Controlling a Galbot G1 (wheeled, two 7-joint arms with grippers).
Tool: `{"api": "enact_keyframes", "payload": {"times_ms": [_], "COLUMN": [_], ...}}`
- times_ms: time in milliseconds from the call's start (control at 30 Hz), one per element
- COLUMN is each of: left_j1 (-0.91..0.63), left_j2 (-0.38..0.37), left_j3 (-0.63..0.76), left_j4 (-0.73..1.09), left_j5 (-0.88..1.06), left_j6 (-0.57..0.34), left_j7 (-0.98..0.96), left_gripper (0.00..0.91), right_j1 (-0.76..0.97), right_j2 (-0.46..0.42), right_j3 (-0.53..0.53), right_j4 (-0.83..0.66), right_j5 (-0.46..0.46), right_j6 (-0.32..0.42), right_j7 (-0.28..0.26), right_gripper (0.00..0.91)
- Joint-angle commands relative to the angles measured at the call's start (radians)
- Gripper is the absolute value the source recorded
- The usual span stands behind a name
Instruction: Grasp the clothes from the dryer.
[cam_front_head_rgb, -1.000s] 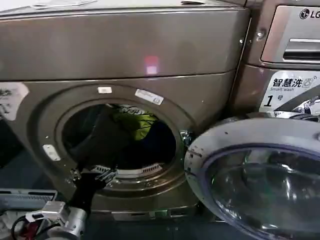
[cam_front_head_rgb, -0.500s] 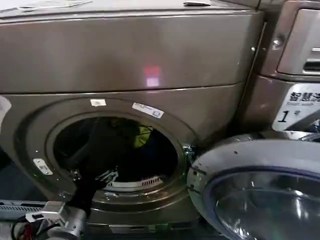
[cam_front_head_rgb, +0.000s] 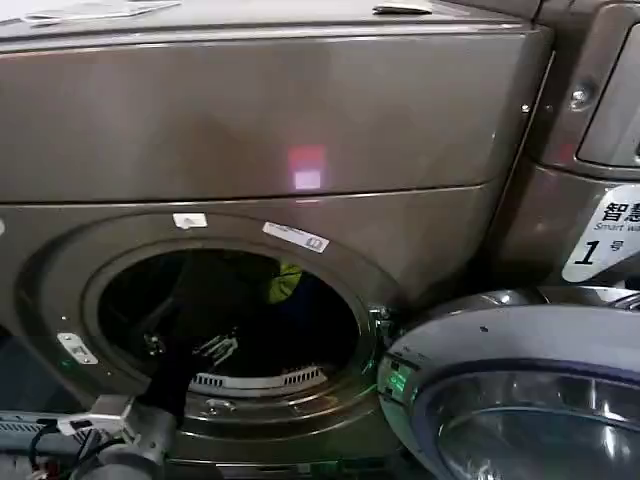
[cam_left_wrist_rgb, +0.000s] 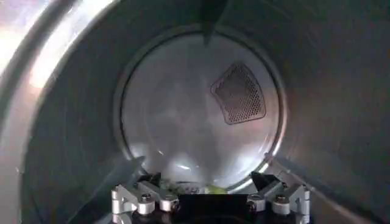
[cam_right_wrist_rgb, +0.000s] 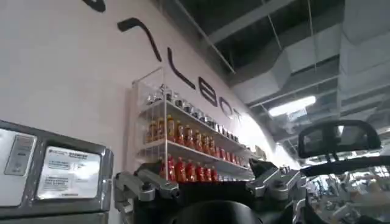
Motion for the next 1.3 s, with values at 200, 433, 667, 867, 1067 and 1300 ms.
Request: {"api": "enact_keyframes", "payload": {"times_ms": [200,433,667,867,1067,1300], "left_j1": [-0.4,-0.545,-0.673,-0.779,-0.898,-1.021], "left_j2": [-0.004,-0.02,-0.026,-0.024,-0.029,-0.027], "left_j3": [0.07,0.099,0.125,0.15,0.163,0.206], "left_j4": [0.511,0.714,0.883,1.044,1.217,1.424], "left_j5": [0.03,0.054,0.062,0.06,0.054,0.077], "left_j6": [-0.101,-0.15,-0.213,-0.257,-0.28,-0.315], "left_j7": [-0.002,-0.049,-0.072,-0.066,-0.024,0.067], "left_gripper": [0.907,0.907,0.907,0.907,0.907,0.907], "right_j1": [-0.004,-0.002,-0.001,-0.002,0.001,0.007], "right_j2": [0.003,0.001,-0.003,-0.003,-0.003,-0.006], "right_j3": [0.012,0.012,0.012,0.013,0.012,0.008], "right_j4": [-0.001,-0.004,-0.008,-0.01,-0.01,-0.012], "right_j5": [-0.018,-0.018,-0.015,-0.014,-0.013,-0.014], "right_j6": [0.013,0.017,0.017,0.017,0.017,0.017], "right_j7": [-0.011,-0.016,-0.016,-0.015,-0.015,-0.014], "right_gripper": [0.907,0.907,0.907,0.907,0.907,0.907]}}
